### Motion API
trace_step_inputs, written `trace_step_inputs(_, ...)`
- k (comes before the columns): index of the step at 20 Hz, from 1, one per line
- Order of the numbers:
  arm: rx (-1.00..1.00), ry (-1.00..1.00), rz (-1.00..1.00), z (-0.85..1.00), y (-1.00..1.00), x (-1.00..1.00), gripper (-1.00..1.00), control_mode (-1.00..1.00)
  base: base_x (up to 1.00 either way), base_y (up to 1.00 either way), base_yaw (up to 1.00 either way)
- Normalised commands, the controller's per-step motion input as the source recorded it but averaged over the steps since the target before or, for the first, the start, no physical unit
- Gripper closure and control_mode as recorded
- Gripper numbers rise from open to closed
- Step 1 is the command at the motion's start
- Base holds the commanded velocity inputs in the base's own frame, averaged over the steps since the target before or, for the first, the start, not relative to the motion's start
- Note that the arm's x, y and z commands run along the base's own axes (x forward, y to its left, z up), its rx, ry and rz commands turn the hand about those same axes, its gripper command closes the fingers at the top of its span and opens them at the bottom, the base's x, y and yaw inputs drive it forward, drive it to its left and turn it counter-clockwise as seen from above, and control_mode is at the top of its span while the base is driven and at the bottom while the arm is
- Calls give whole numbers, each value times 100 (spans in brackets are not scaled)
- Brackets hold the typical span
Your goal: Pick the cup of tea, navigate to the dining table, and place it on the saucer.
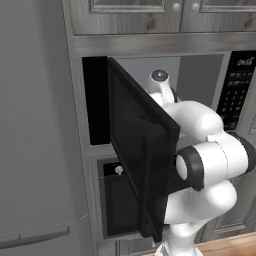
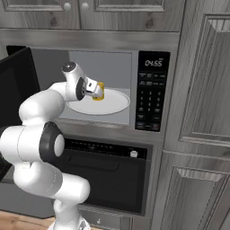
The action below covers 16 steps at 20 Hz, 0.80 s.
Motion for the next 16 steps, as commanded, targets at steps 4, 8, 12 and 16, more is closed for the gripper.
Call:
trace_step_inputs(4, 0, 0, -13, 0, 0, 20, -100, -100, 0, 0, 0)
trace_step_inputs(8, 0, 0, -11, -1, 0, 20, -100, -100, 0, 0, 0)
trace_step_inputs(12, 0, 0, -8, -5, 0, 27, -100, -100, 0, 0, 0)
trace_step_inputs(16, 0, 0, -6, -9, 0, 28, -100, -100, 0, 0, 0)
